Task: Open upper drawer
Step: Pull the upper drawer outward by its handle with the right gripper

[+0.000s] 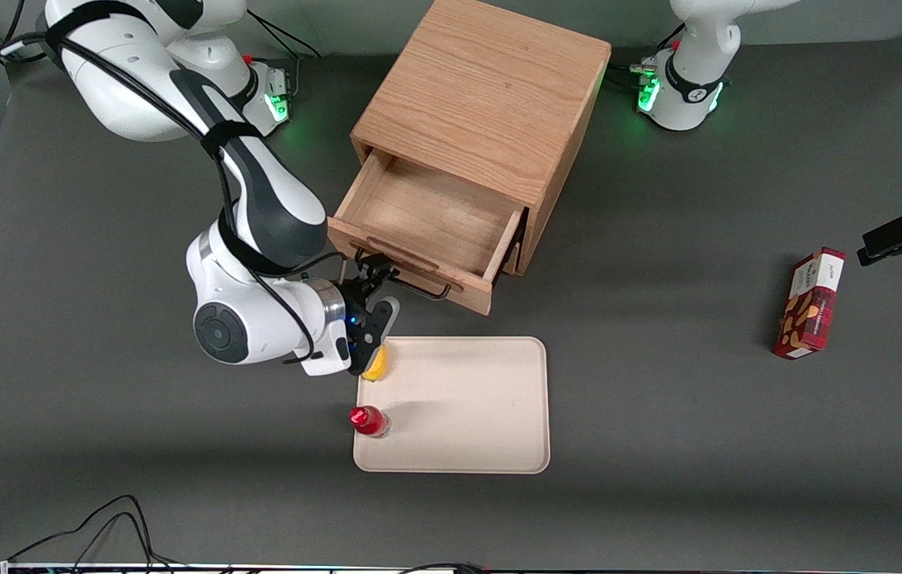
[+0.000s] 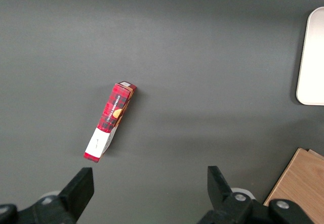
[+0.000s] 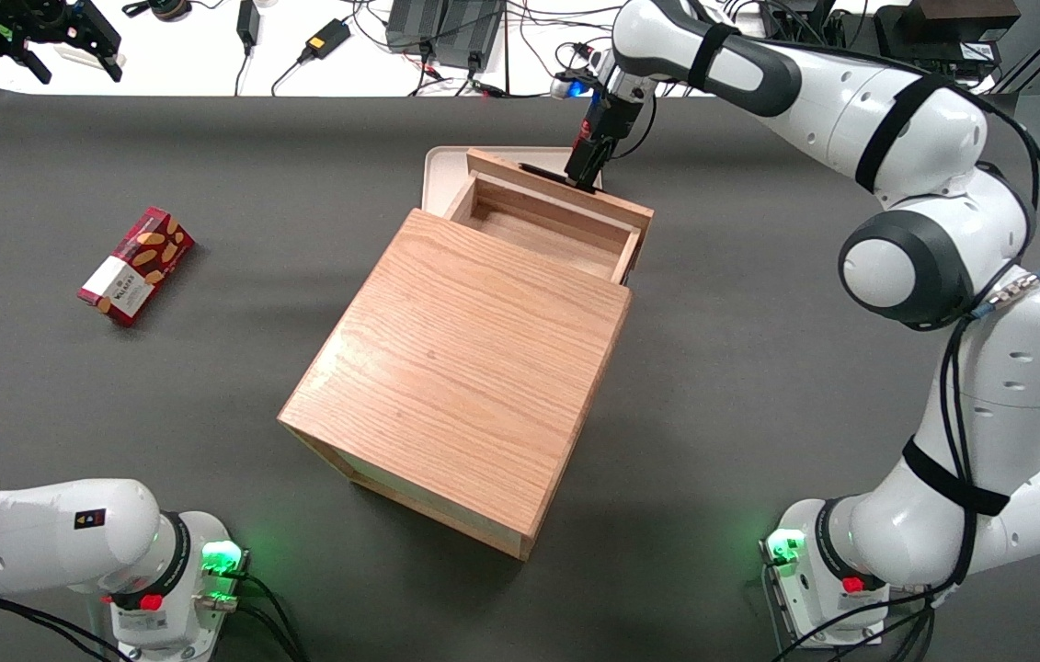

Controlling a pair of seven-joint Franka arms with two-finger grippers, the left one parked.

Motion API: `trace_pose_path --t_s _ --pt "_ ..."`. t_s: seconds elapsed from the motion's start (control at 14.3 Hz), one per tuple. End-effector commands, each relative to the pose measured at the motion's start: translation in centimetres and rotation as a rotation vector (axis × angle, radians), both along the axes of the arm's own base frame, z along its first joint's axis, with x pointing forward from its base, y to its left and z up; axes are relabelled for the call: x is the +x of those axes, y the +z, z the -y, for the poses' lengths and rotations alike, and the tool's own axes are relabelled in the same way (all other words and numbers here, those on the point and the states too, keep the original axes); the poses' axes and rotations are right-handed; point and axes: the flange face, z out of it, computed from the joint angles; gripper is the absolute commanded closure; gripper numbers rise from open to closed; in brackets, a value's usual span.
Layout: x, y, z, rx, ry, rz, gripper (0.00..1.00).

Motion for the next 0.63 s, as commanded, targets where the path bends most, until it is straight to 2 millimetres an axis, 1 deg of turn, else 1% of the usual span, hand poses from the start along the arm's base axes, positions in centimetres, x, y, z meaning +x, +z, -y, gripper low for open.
trace_pose_path --t_s 0.0,0.14,0.35,0.56 --pt "2.0 -0.4 -0.3 0.031 0.006 0.016 0.0" --pt "2.7 -0.6 0.0 0.041 -0.003 0.022 0.0" --pt "3.8 -0.1 0.2 0.059 -0.016 0.045 0.0" --pt "4.7 -0.3 0.7 0.066 -0.03 0.058 0.0"
